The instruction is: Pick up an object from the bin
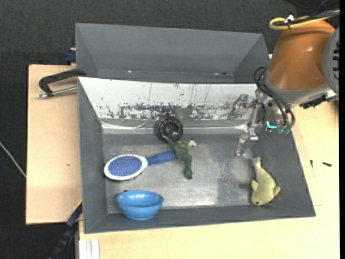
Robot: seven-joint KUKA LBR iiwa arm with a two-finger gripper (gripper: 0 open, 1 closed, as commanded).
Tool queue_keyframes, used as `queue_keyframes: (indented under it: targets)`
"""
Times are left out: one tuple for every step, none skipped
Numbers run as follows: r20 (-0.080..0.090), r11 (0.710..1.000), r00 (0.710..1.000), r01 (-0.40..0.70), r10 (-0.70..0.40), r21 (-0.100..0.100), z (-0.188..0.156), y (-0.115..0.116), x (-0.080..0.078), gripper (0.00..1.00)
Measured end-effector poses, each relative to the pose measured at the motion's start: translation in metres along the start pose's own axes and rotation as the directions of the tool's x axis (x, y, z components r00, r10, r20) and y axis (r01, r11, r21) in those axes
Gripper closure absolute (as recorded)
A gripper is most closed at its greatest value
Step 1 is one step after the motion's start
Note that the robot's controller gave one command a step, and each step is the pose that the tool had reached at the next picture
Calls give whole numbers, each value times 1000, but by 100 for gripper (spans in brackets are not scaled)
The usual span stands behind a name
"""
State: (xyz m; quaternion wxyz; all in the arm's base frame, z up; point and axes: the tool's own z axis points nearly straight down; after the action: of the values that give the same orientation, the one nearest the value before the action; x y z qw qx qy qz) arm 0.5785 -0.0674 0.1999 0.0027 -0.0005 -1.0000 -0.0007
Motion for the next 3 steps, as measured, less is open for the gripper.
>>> queue_keyframes:
  targets:
    - [0, 997, 997, -79, 79, -2, 120, 79, -3, 0]
    - [13, 987, 987, -163, 163, 4, 126, 133, 0, 0]
    - [22, 987, 986, -163, 163, -2, 125, 134, -2, 100]
